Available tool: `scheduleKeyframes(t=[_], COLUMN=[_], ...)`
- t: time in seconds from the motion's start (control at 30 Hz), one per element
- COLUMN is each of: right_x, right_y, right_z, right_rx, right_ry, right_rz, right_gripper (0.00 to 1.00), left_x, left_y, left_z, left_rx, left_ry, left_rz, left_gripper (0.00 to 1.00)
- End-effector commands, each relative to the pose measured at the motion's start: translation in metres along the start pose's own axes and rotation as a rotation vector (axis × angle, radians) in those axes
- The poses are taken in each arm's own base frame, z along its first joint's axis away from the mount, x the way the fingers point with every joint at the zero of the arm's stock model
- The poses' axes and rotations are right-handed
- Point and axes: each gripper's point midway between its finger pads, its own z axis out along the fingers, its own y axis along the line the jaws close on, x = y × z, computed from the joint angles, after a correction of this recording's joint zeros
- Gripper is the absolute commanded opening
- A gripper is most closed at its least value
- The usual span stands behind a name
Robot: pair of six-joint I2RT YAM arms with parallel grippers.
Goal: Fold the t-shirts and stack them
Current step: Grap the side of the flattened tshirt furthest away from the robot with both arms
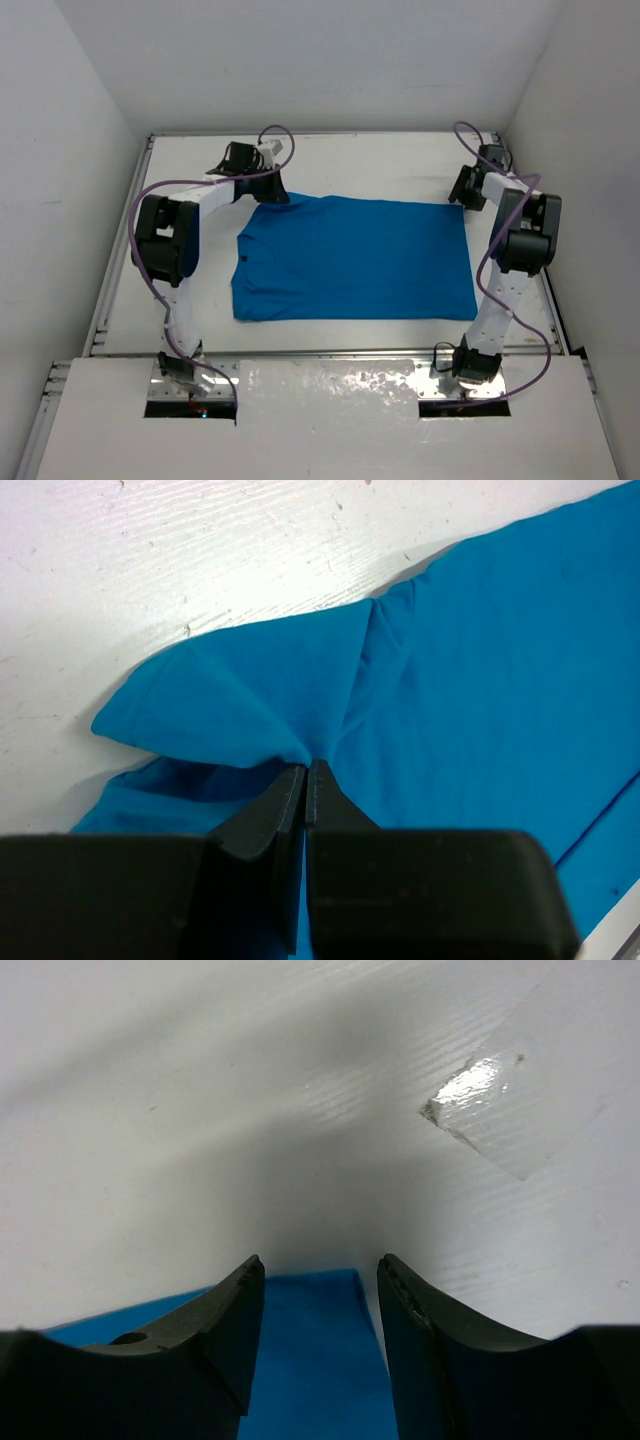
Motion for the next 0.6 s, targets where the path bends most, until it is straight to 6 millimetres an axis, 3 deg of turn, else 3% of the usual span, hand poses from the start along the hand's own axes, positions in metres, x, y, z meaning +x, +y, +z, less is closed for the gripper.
scheduleKeyframes(t=[0.0,0.07,0.17,0.27,0.33,0.43,0.57], right_x=[-0.010,-0.007,-0.009,-0.014,-0.022,-0.033,-0.043], right_y=[0.009,0.005,0.003,0.002,0.003,0.003,0.001], right_z=[-0.003,-0.002,-0.003,-0.006,-0.011,-0.019,-0.031], right_rx=[-0.008,0.013,0.022,0.033,0.033,0.038,0.052], right_ry=[-0.031,-0.026,-0.033,-0.033,-0.052,-0.085,-0.113], right_rz=[-0.001,-0.002,-0.013,-0.019,-0.018,-0.017,-0.023], right_gripper=[0.48,0.46,0.34,0.13,0.06,0.00,0.00], left_x=[-0.018,-0.020,-0.022,-0.025,-0.027,-0.032,-0.039], left_y=[-0.007,-0.007,-0.007,-0.007,-0.007,-0.006,-0.002], left_z=[-0.001,-0.001,-0.002,-0.003,-0.004,-0.005,-0.013], left_rx=[0.016,0.012,0.011,0.006,0.002,-0.017,-0.061], left_ry=[-0.042,-0.046,-0.048,-0.055,-0.058,-0.067,-0.084], left_rz=[0.043,0.045,0.046,0.039,0.035,0.033,0.029], left_gripper=[0.00,0.00,0.00,0.00,0.00,0.00,0.00])
